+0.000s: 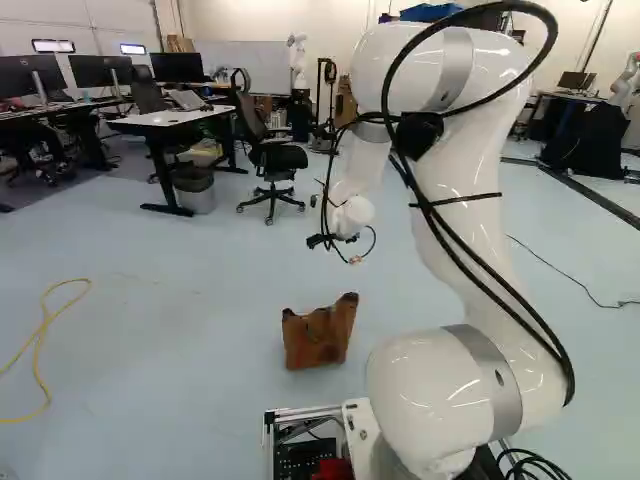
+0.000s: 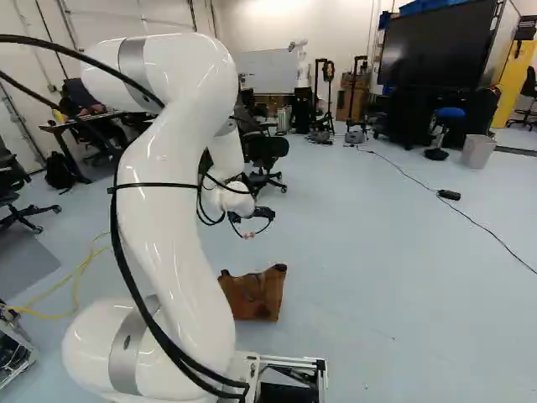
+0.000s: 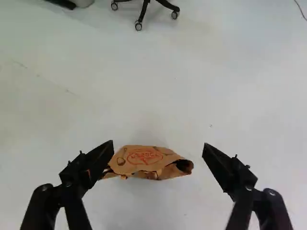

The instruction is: Pick up the grocery bag from the ground

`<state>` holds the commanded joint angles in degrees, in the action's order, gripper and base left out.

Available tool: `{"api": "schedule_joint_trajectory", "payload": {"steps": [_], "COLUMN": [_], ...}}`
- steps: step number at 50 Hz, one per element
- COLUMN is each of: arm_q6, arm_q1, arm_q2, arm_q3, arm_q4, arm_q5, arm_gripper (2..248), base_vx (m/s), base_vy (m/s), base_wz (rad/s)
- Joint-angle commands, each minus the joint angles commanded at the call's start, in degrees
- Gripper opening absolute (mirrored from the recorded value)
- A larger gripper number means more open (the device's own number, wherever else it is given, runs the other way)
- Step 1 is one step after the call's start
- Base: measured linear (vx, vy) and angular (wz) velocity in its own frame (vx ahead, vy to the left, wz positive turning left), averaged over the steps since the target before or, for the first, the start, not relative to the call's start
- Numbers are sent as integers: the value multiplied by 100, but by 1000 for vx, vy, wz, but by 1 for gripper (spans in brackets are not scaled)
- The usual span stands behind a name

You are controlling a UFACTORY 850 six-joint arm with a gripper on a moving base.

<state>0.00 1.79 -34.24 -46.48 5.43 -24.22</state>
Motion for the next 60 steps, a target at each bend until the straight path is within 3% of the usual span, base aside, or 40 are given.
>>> {"api": "schedule_joint_trajectory", "payload": {"steps": [11, 17, 43, 60], "arm_q6": [0, -246, -2253, -3618], "arm_q1": [1, 1, 1, 1], "arm_q2": [-226, -350, -888, -1242], "arm_q3": [-114, -178, -472, -678], "arm_q4": [66, 71, 77, 312], "arm_q5": [181, 195, 200, 240], "arm_gripper": [247, 247, 247, 247], "base_vx": [0, 0, 0, 0], "base_vy": [0, 0, 0, 0], "base_wz": [0, 0, 0, 0]}}
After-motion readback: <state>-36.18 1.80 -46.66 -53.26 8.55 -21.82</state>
